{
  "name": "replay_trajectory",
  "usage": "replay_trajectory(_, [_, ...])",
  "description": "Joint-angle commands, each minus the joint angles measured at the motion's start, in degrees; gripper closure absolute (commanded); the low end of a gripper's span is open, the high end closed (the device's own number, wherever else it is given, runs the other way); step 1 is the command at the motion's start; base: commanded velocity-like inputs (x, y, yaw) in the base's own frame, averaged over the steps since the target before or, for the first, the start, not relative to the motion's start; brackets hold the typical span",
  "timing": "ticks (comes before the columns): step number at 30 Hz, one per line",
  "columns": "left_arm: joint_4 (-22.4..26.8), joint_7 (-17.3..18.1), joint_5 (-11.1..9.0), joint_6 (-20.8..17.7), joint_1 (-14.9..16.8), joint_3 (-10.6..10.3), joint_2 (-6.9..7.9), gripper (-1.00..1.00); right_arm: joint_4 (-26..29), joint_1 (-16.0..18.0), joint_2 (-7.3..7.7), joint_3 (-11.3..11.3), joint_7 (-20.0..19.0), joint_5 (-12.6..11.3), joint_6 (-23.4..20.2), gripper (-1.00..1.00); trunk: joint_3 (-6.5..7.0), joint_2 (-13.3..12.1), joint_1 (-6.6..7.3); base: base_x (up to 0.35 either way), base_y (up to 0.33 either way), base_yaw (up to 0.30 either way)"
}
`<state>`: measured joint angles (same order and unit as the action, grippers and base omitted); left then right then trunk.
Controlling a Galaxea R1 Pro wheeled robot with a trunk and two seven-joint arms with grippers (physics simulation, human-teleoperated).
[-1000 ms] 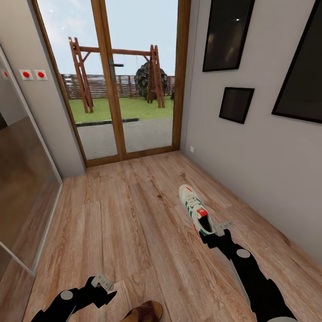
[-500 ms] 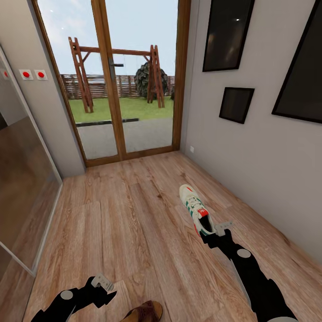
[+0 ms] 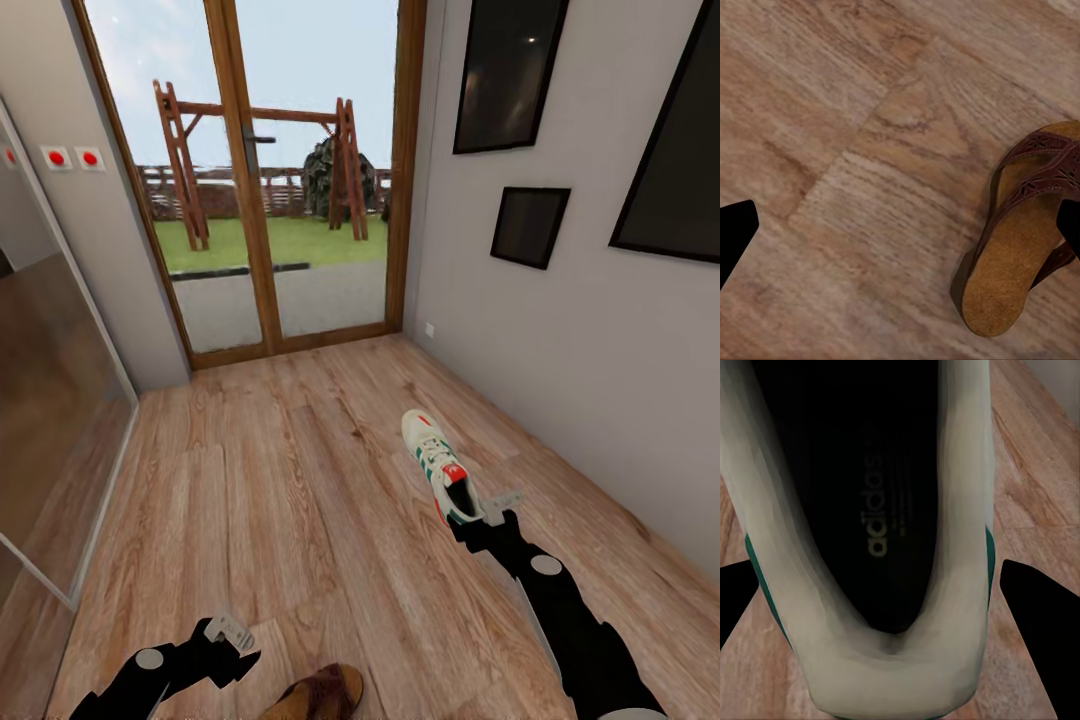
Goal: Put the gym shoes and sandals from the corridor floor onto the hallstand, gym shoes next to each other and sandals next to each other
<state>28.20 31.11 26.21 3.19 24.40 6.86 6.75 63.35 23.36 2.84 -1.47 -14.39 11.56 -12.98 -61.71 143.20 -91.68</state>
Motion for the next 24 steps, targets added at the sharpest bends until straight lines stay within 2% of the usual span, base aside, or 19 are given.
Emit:
replay_trajectory(1, [0.01,0.36,0.59,0.33,0.03,0.44,-0.06,-1.00,0.18,0.02,-0.02,-0.13,-0.46,0.57,-0.23,1.00,-0.28,0.05,-0.02,0.000,0.000,0.000])
replay_trajectory(16, [0.06,0.36,0.59,0.31,0.03,0.38,-0.07,-1.00,0.46,0.02,-0.02,-0.08,-0.46,0.53,-0.22,1.00,-3.70,0.25,-0.41,0.000,0.000,0.000])
replay_trajectory(24, [0.24,0.27,0.59,0.45,0.03,0.44,-0.07,-1.00,0.54,0.02,-0.02,-0.11,-0.46,0.48,-0.84,1.00,-3.86,0.25,-0.41,0.000,0.000,0.000])
